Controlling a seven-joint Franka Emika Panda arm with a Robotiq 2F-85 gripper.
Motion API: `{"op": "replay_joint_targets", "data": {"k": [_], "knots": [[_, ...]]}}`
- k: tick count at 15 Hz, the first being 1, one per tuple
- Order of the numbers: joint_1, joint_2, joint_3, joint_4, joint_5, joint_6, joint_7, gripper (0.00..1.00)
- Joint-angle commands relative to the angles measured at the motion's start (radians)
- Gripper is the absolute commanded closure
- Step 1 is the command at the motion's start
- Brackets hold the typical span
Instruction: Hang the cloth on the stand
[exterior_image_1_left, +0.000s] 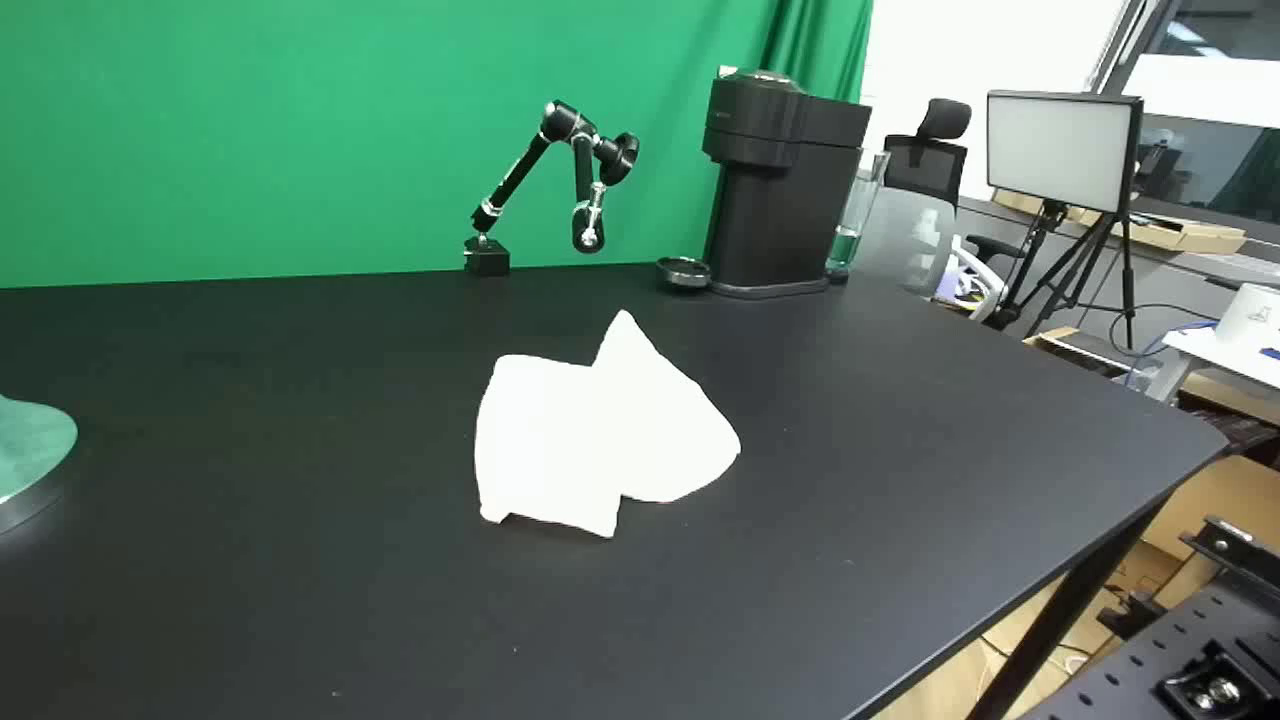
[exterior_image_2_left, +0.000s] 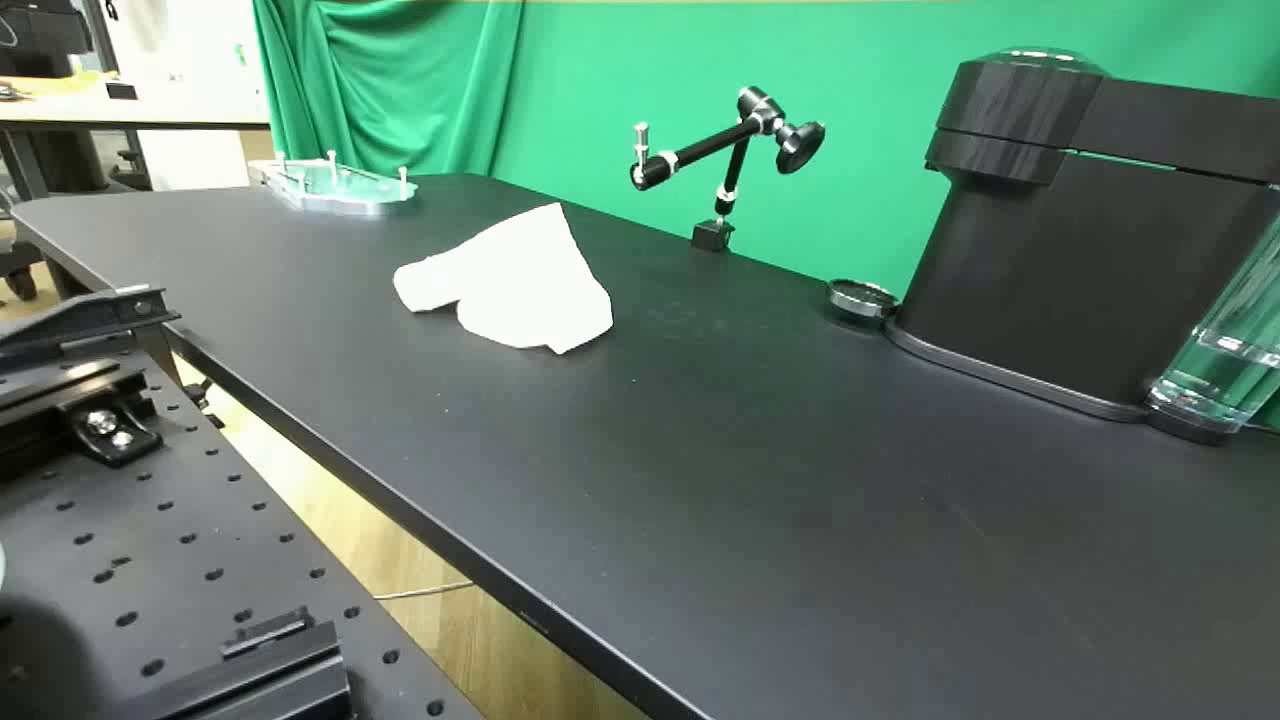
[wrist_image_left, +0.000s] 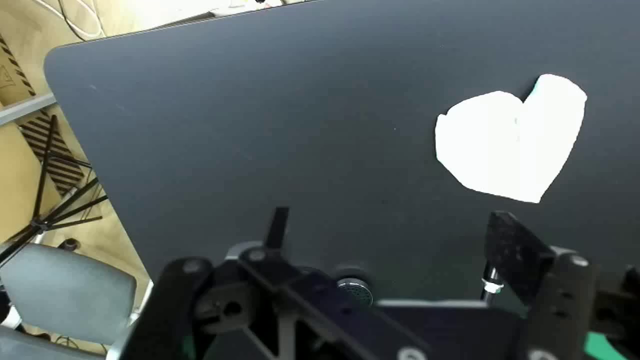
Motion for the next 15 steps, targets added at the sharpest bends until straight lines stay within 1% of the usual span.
{"op": "replay_joint_targets", "data": {"k": [1, 13, 15], "knots": [[0.013, 0.000, -0.007, 0.004, -0.008, -0.004, 0.009, 0.00], [0.013, 0.000, -0.007, 0.004, -0.008, -0.004, 0.009, 0.00], [0.021, 0.033, -0.003, -0.010, 0.009, 0.049, 0.030, 0.00]]}}
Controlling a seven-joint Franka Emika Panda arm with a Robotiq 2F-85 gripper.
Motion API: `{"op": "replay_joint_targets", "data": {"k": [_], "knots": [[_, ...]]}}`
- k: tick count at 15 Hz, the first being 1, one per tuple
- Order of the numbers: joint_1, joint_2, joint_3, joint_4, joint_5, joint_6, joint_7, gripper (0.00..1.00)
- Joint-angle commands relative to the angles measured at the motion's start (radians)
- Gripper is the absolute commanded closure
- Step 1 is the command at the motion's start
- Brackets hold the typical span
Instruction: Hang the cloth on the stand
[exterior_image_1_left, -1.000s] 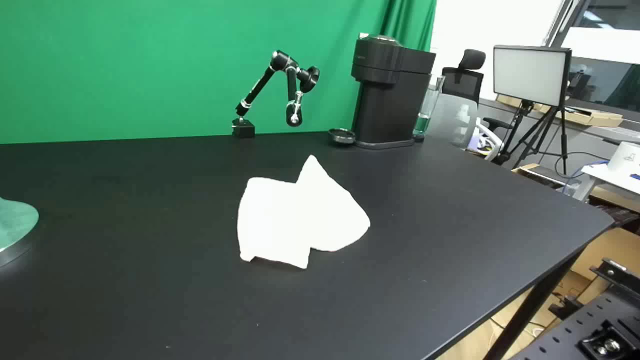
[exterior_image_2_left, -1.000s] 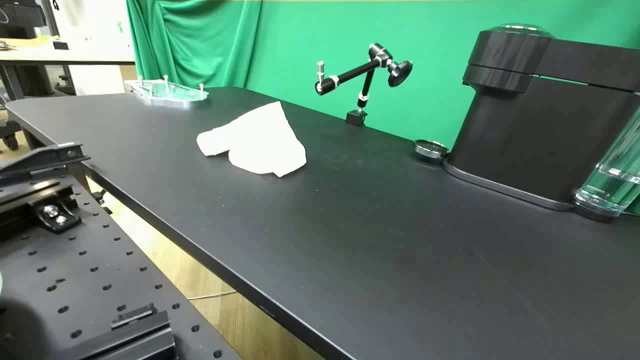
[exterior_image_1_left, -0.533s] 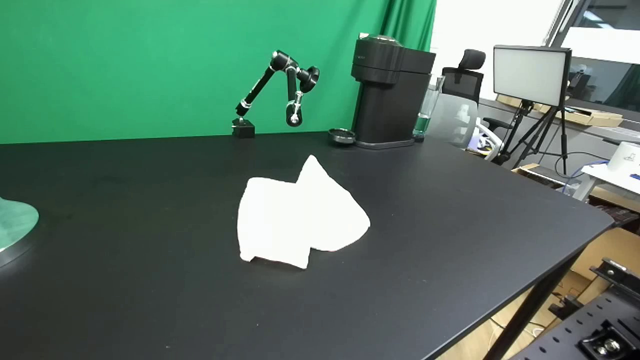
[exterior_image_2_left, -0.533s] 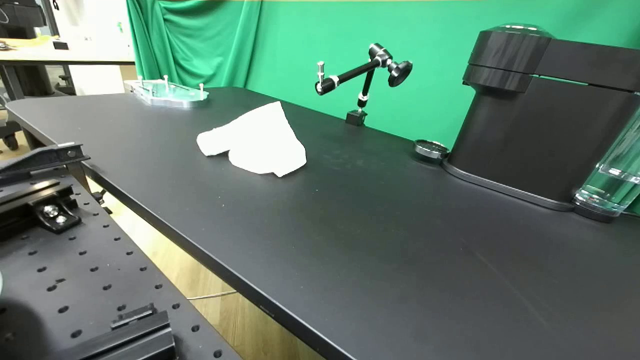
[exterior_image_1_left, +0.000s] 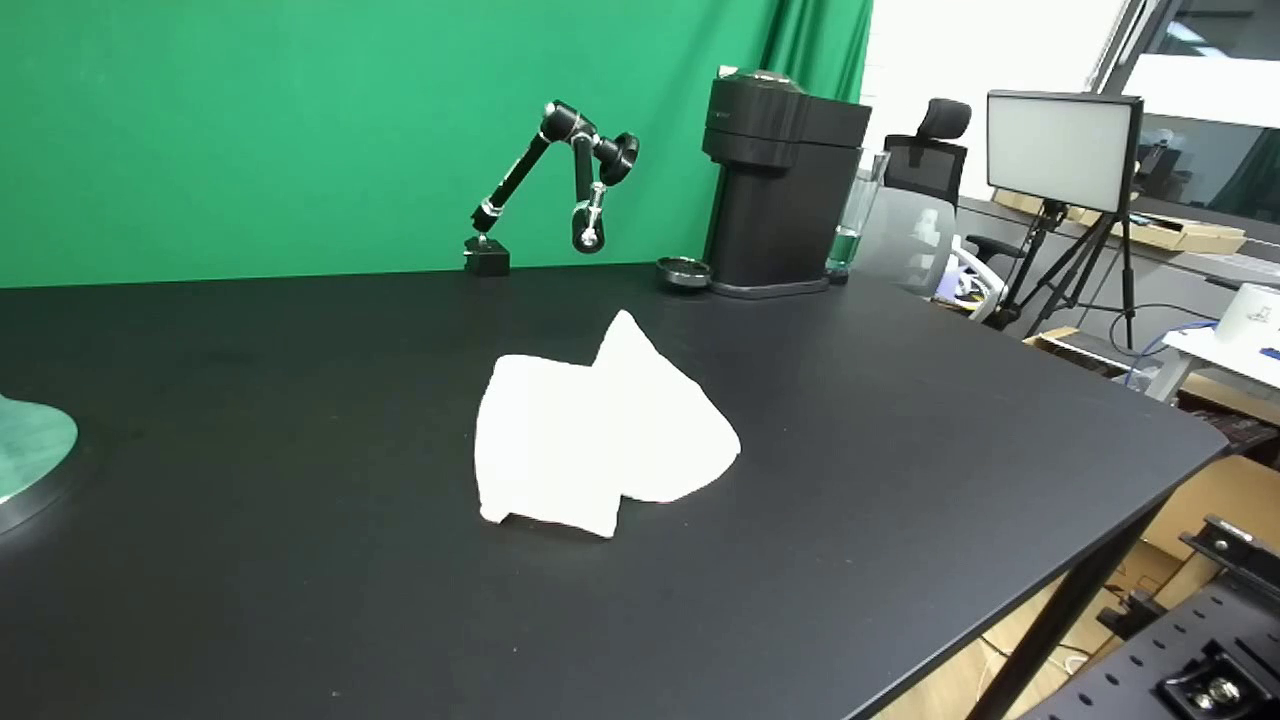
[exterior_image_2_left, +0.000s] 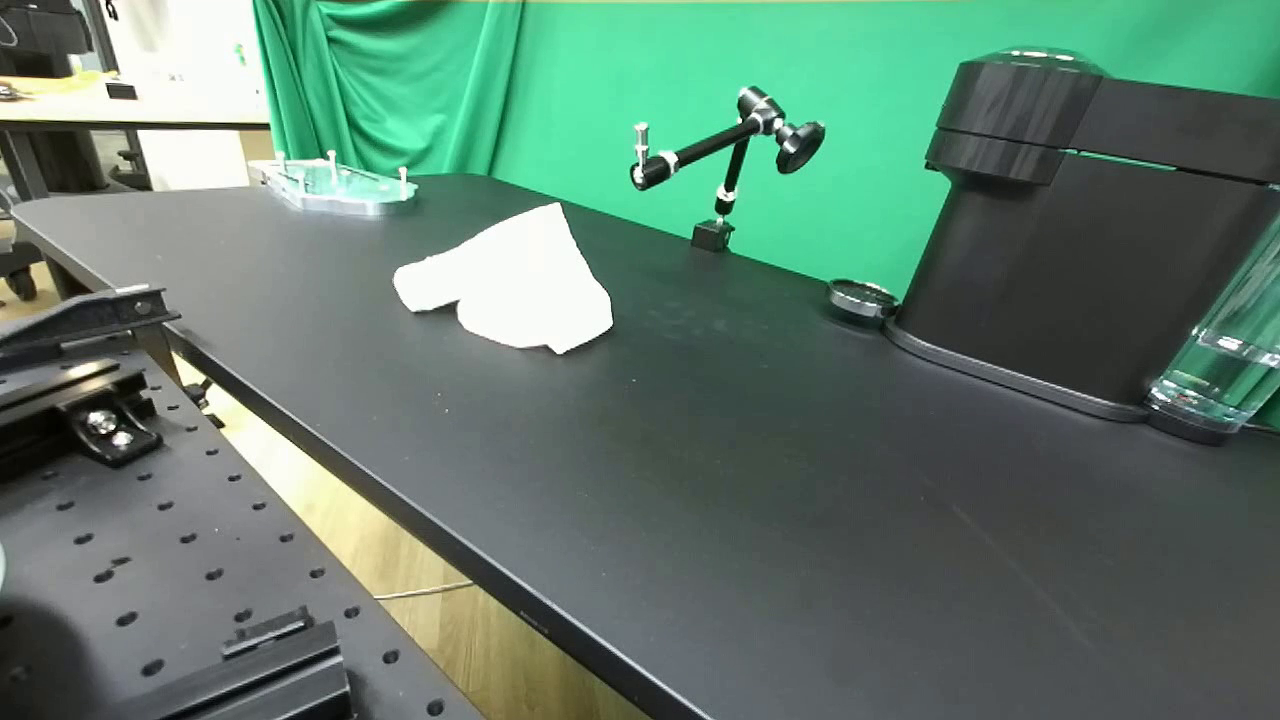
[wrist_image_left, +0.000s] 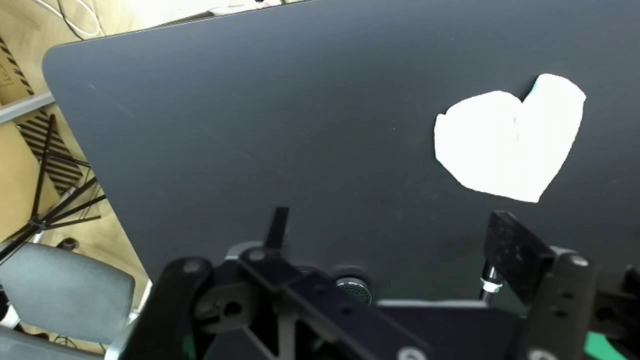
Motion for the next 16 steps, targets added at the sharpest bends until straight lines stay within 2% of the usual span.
{"op": "replay_joint_targets", "data": {"k": [1, 4, 9, 11, 12, 13, 16], "knots": [[0.028, 0.060, 0.002, -0.017, 0.012, 0.081, 0.033, 0.00], [0.076, 0.144, 0.014, -0.047, 0.044, 0.196, 0.010, 0.00], [0.245, 0.352, 0.023, -0.053, 0.187, 0.331, -0.138, 0.00], [0.292, 0.440, 0.038, -0.036, 0.227, 0.373, -0.180, 0.00], [0.286, 0.472, 0.055, -0.016, 0.209, 0.374, -0.176, 0.00], [0.267, 0.397, 0.053, -0.069, 0.205, 0.371, -0.157, 0.00], [0.278, 0.469, 0.070, -0.044, 0.205, 0.389, -0.165, 0.00]]}}
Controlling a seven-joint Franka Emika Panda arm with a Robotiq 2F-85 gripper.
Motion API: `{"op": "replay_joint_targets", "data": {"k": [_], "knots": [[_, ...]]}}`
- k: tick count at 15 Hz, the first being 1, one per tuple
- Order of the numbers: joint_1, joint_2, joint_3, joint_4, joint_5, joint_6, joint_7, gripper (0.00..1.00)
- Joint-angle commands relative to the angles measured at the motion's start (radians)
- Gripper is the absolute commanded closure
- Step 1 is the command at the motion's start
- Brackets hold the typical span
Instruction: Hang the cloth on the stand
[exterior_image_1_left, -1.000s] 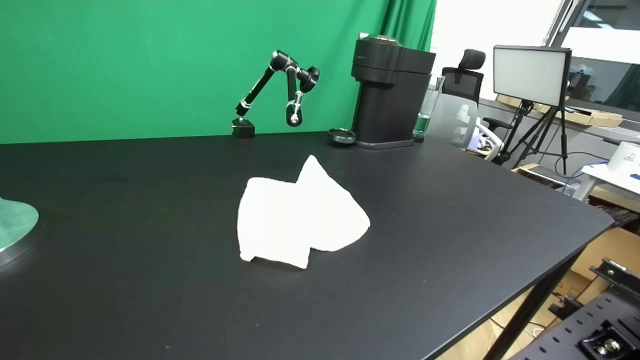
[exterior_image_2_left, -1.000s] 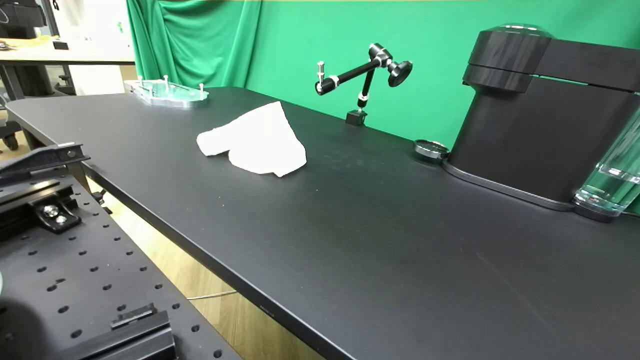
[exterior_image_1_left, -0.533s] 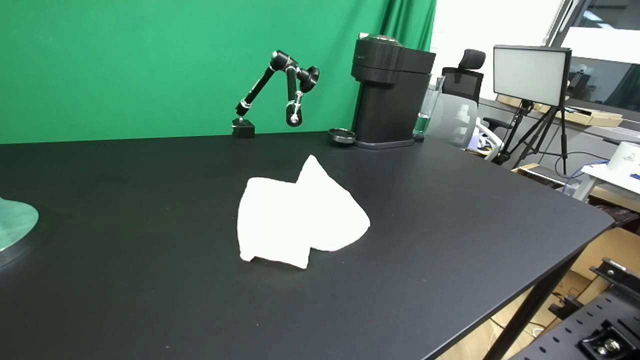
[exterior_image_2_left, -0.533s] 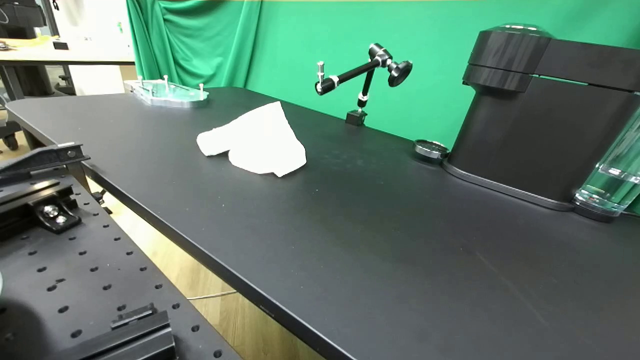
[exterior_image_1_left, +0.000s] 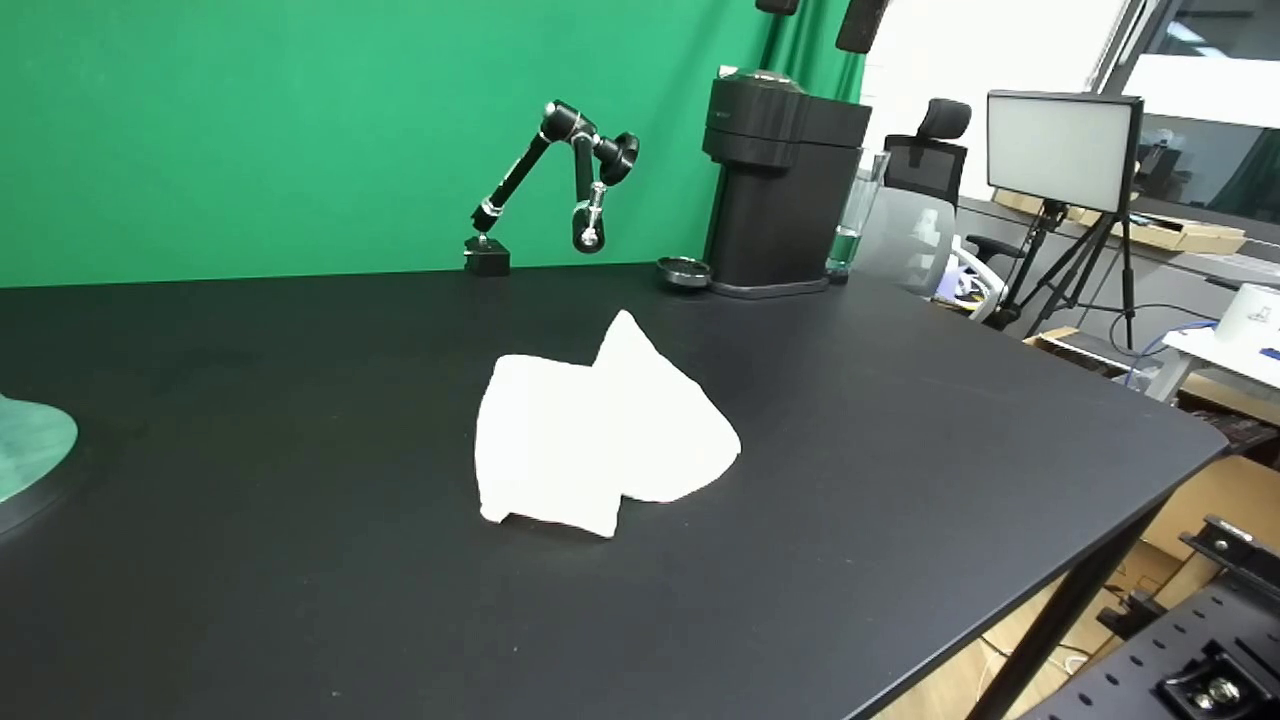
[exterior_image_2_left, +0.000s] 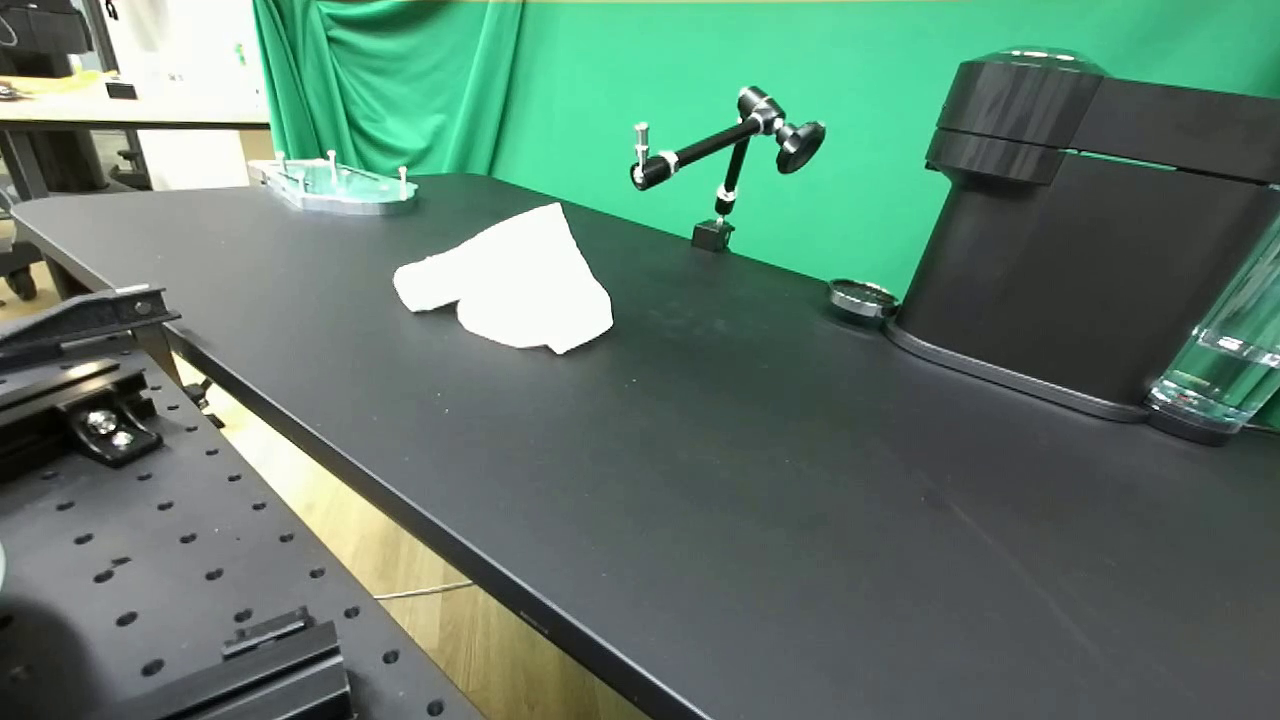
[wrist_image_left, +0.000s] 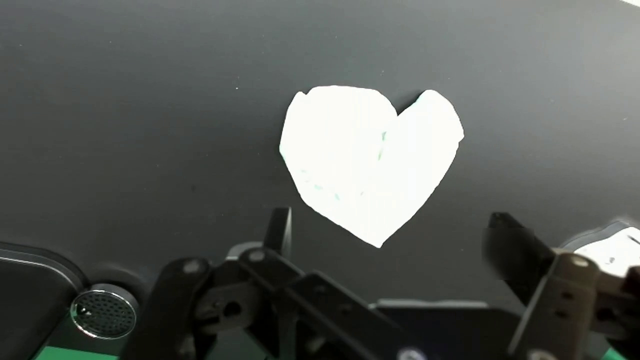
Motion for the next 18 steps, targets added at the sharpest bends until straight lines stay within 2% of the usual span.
{"op": "replay_joint_targets", "data": {"k": [1, 8, 15, 18], "knots": [[-0.025, 0.004, 0.024, 0.001, -0.018, -0.009, 0.016, 0.00], [-0.049, 0.224, 0.099, 0.015, -0.102, 0.105, 0.078, 0.00], [-0.073, 0.485, 0.128, 0.040, -0.285, 0.354, 0.155, 0.00], [-0.062, 0.571, 0.127, 0.061, -0.299, 0.448, 0.182, 0.00]]}}
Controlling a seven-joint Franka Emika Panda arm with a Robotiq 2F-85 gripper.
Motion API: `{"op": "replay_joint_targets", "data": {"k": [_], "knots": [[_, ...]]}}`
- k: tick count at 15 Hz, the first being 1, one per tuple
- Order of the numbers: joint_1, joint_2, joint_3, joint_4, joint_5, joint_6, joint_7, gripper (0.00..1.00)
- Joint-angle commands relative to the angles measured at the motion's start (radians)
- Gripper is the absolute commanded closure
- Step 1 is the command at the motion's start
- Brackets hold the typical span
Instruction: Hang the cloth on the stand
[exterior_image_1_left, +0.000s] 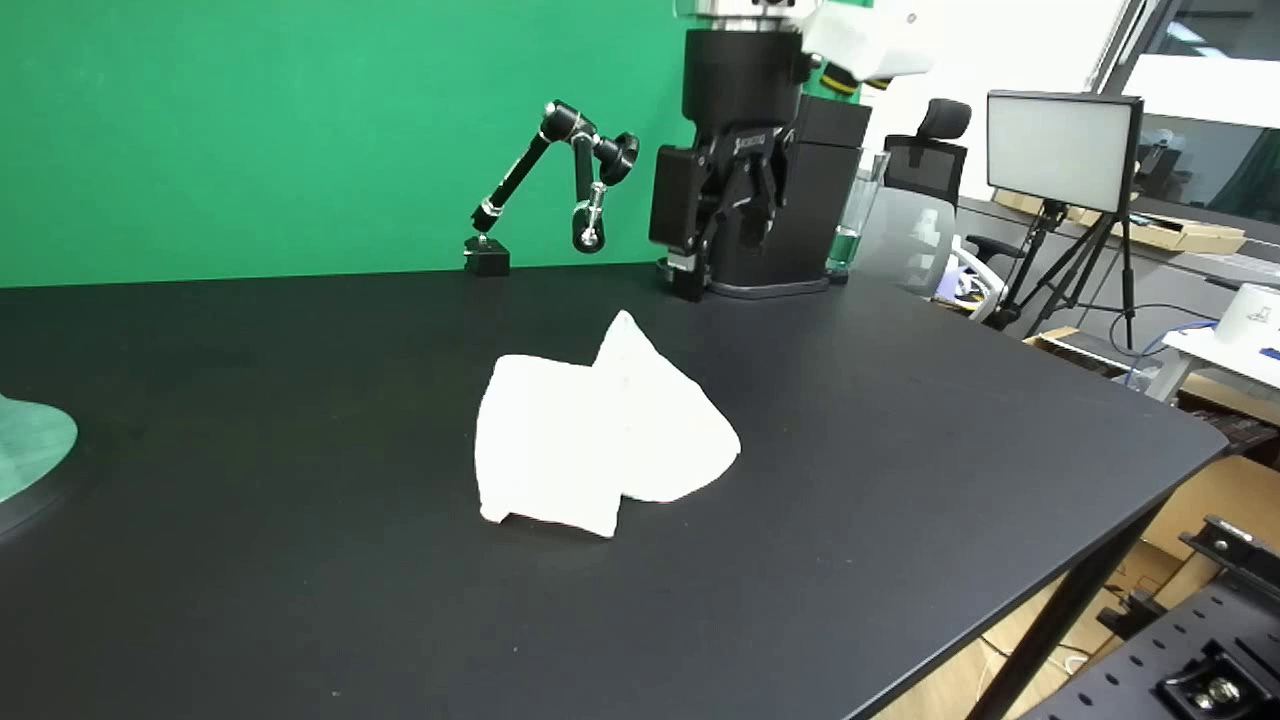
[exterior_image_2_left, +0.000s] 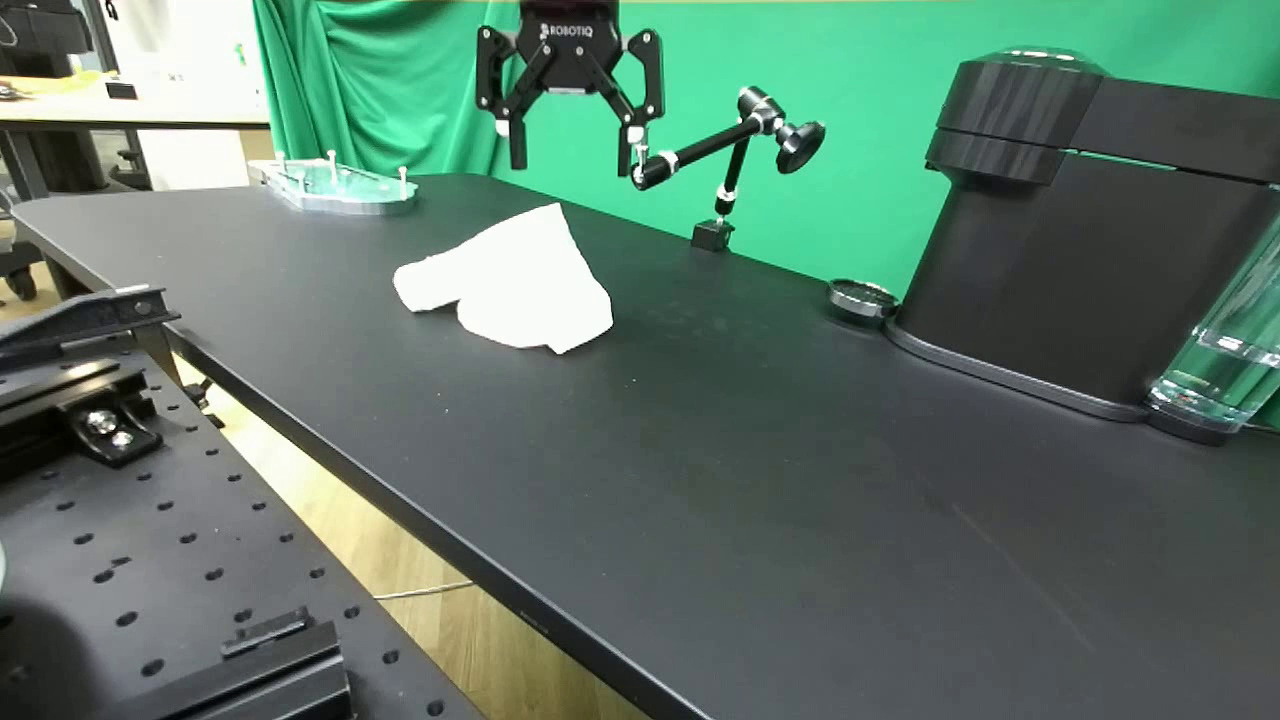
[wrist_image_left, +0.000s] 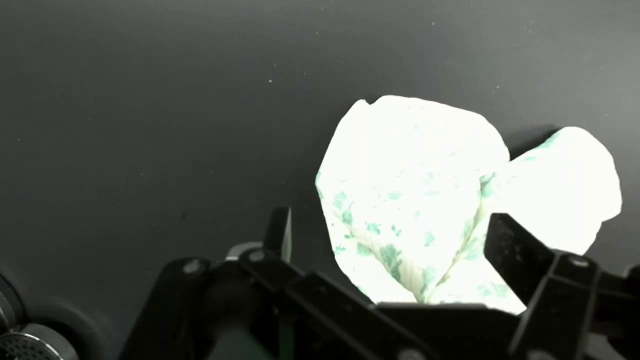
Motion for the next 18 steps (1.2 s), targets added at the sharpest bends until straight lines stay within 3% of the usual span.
{"op": "replay_joint_targets", "data": {"k": [1, 5, 6, 8, 14, 18], "knots": [[0.003, 0.108, 0.014, 0.055, -0.026, 0.088, 0.063, 0.00], [0.020, 0.185, 0.017, 0.091, -0.022, 0.150, 0.073, 0.00], [0.022, 0.200, 0.017, 0.100, -0.014, 0.160, 0.070, 0.25], [0.025, 0.224, 0.014, 0.113, -0.008, 0.178, 0.073, 0.32], [0.020, 0.256, 0.026, 0.134, 0.055, 0.201, 0.056, 0.76], [0.001, 0.248, 0.066, 0.140, 0.194, 0.148, 0.030, 0.99]]}}
